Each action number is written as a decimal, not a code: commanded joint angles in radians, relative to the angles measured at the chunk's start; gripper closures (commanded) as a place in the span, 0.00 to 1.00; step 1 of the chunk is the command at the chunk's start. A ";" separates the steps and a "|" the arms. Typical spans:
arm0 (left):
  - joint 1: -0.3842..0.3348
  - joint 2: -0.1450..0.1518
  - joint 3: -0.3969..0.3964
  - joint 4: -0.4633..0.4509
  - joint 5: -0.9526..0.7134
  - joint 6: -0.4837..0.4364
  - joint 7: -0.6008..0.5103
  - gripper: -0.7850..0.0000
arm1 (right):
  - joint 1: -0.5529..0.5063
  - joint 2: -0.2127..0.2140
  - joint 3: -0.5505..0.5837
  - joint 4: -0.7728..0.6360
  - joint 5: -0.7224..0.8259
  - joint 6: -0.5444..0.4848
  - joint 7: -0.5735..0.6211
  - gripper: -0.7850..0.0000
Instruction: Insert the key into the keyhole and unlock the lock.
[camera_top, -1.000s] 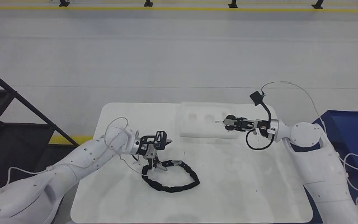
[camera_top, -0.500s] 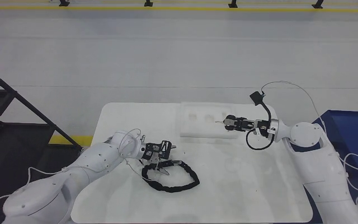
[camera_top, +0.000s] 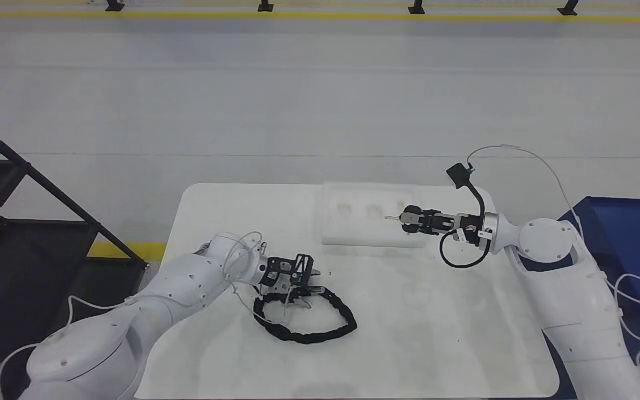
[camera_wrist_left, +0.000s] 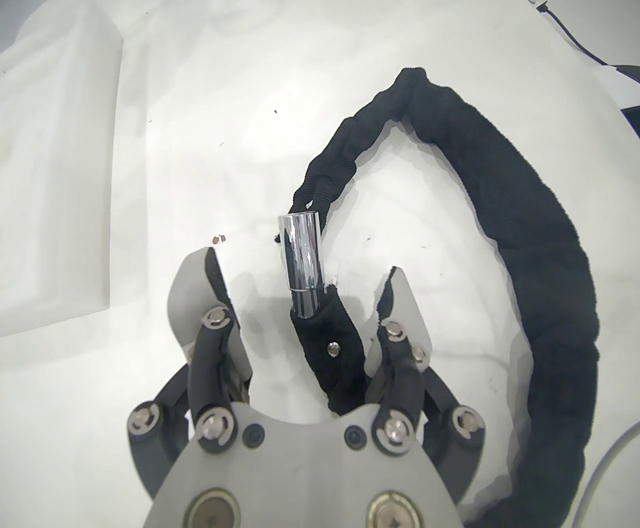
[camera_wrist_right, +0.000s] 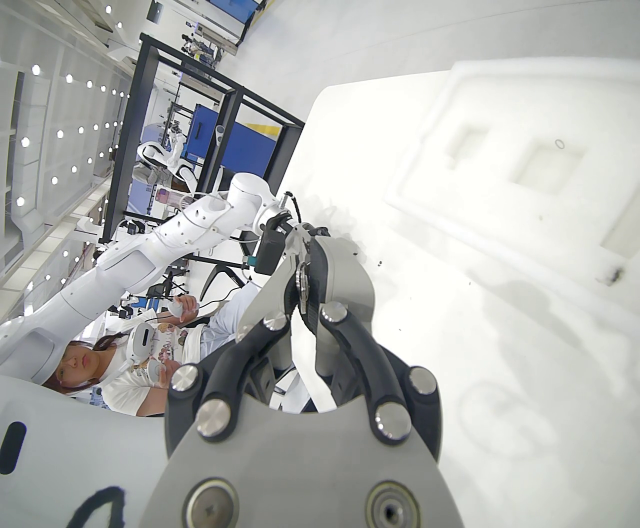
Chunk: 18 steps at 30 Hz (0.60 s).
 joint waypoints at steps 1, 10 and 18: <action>-0.001 -0.004 0.001 0.003 0.014 0.000 0.010 1.00 | 0.000 0.000 0.000 0.000 0.000 0.000 0.000 1.00; -0.005 -0.010 -0.013 0.028 0.031 -0.010 0.064 1.00 | 0.000 0.000 0.000 0.000 0.000 0.000 0.000 1.00; -0.028 0.008 -0.048 -0.013 0.021 -0.055 0.131 1.00 | 0.000 0.000 0.000 0.000 0.000 0.000 0.000 1.00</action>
